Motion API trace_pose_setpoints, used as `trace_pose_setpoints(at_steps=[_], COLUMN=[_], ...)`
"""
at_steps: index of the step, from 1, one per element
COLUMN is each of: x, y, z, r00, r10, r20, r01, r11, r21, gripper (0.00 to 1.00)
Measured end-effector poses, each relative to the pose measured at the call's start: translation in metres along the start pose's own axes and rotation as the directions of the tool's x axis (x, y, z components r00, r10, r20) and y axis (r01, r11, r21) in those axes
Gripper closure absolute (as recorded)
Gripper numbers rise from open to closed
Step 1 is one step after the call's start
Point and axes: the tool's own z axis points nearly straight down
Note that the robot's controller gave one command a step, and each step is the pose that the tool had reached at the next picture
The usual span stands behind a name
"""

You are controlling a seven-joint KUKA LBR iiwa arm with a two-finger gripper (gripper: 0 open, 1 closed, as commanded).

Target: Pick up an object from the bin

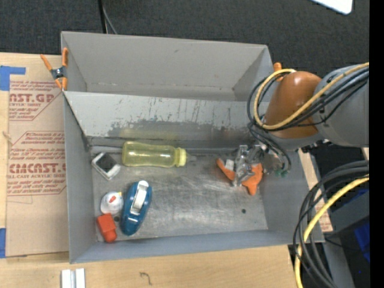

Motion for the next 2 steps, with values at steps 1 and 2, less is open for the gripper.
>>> trace_pose_setpoints(at_steps=[1, 2], x=[-0.004, -0.002], y=[-0.002, -0.028], z=[-0.033, -0.060], r00=[1.000, 0.992], r10=[0.010, 0.122], r20=[-0.004, 0.006], r01=[-0.010, -0.122], r11=[1.000, 0.993], r21=[-0.001, -0.001], gripper=[1.00, 1.00])
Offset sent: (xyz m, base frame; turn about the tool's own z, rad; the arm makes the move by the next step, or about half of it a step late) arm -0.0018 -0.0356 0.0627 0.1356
